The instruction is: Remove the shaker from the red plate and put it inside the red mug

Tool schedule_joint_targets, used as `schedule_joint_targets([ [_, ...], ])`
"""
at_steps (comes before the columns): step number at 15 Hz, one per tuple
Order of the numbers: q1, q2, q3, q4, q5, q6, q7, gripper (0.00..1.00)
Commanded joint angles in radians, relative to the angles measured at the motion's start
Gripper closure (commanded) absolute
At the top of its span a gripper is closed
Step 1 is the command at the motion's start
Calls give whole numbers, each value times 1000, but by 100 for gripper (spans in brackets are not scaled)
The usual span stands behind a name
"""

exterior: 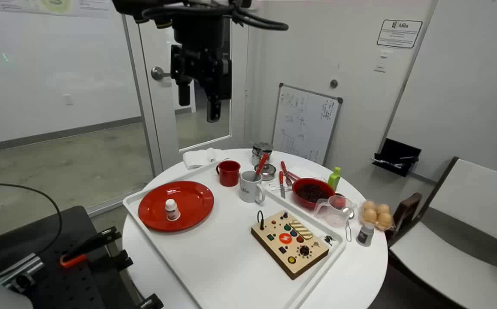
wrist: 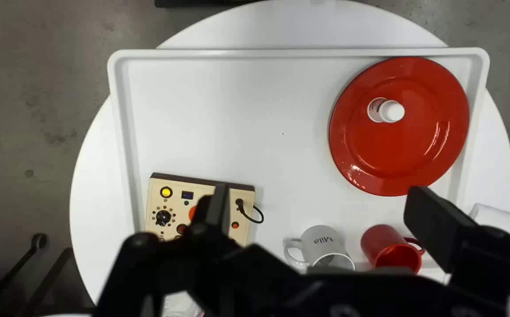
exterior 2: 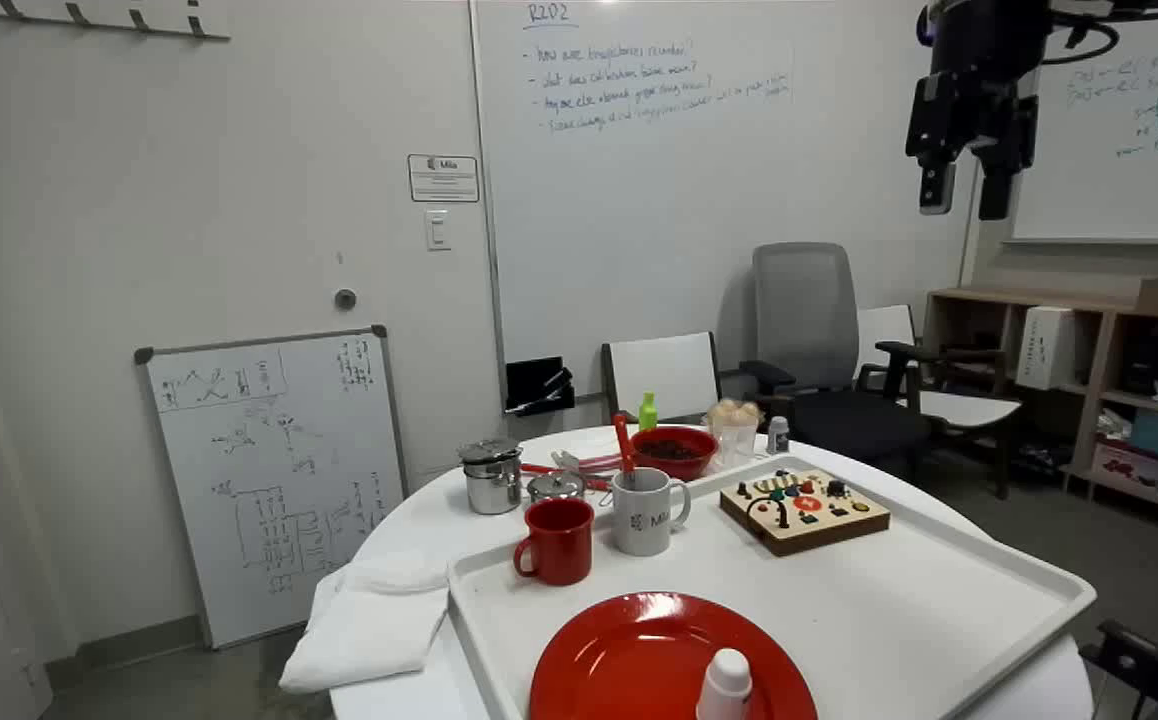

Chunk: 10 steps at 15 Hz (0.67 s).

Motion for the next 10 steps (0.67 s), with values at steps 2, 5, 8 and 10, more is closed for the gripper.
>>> schedule_joint_targets([
  [2, 1, -2, 18, -4, 0, -5, -16, 0],
  [5, 36, 3, 76, -32, -58, -7, -52, 0],
  [8, 73, 56, 138, -55, -114, 83, -71, 0],
  [10, 82, 98, 178, -58, -173, 189, -40, 0],
])
